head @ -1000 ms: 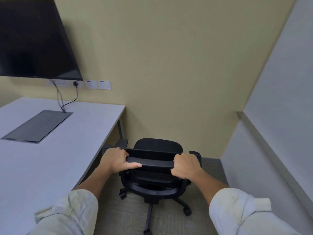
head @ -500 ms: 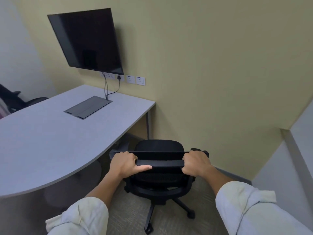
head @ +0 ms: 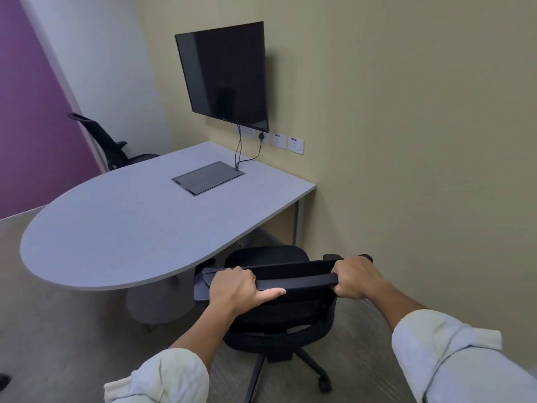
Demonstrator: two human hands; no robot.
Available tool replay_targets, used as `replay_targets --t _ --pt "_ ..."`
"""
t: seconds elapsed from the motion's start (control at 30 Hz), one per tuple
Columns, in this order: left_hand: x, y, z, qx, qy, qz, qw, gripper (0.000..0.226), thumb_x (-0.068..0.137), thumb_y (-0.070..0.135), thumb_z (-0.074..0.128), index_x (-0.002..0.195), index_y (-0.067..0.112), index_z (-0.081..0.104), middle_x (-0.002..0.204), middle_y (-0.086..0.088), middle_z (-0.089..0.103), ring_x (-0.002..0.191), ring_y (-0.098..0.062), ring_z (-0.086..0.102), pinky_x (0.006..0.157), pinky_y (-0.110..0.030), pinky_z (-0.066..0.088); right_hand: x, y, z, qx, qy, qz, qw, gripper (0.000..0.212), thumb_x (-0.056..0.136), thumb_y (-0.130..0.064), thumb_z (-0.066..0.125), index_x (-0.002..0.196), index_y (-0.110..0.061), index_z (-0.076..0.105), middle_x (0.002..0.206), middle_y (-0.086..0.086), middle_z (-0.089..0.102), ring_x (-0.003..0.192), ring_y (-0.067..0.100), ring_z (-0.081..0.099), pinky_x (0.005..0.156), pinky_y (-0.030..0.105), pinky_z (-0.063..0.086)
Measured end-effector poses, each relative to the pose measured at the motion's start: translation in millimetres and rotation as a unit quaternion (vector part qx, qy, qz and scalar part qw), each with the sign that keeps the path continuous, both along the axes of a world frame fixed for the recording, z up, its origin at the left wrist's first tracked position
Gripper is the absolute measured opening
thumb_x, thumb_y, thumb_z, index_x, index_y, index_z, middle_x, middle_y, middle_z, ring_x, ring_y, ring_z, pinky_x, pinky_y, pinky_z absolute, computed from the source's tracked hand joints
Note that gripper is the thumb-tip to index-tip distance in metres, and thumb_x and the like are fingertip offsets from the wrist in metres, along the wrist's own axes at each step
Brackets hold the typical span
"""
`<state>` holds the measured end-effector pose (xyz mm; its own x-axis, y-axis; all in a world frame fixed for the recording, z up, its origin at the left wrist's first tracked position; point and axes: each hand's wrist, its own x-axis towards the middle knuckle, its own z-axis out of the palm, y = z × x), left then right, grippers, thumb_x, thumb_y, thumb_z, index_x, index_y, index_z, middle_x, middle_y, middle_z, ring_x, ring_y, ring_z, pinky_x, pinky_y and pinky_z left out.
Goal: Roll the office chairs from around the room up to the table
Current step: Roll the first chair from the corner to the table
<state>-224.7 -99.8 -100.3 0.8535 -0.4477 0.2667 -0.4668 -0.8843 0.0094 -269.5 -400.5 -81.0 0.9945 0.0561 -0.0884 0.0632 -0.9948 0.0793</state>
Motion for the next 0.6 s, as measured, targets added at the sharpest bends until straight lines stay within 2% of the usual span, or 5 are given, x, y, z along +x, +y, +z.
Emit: replay_targets --t 0.3,0.43,0.6 --pt "81.9 -30.3 -2.5 -0.04 -0.001 0.033 0.999 0.092 0.062 0.106 0.017 0.041 0.021 0.044 0.04 0.007 0.042 0.038 -0.013 0.039 0.042 -0.028 0.021 115.2 -33.0 -2.7 -0.012 0.025 0.033 0.999 0.016 0.063 -0.034 0.059 0.057 -0.024 0.048 0.055 -0.005 0.054 0.05 0.013 0.048 0.045 0.028 0.03" --pt "116.8 -55.8 -3.3 -0.052 0.021 0.056 0.997 0.093 0.06 0.107 0.016 0.04 0.02 0.044 0.039 0.006 0.043 0.037 -0.014 0.04 0.041 -0.027 0.024 167.7 -56.9 -2.0 -0.021 0.034 0.039 0.998 0.013 0.064 -0.034 0.061 0.063 -0.022 0.057 0.057 -0.004 0.056 0.052 0.015 0.05 0.047 0.028 0.032" --pt "146.3 -95.9 0.7 -0.05 0.036 0.081 0.995 0.094 0.061 0.106 0.011 0.041 0.019 0.041 0.04 0.003 0.046 0.038 -0.017 0.044 0.04 -0.029 0.032 217.3 -86.1 6.1 0.006 0.061 0.028 0.998 0.003 0.064 -0.026 0.058 0.063 -0.025 0.055 0.063 -0.005 0.058 0.064 0.018 0.053 0.053 0.029 0.036"
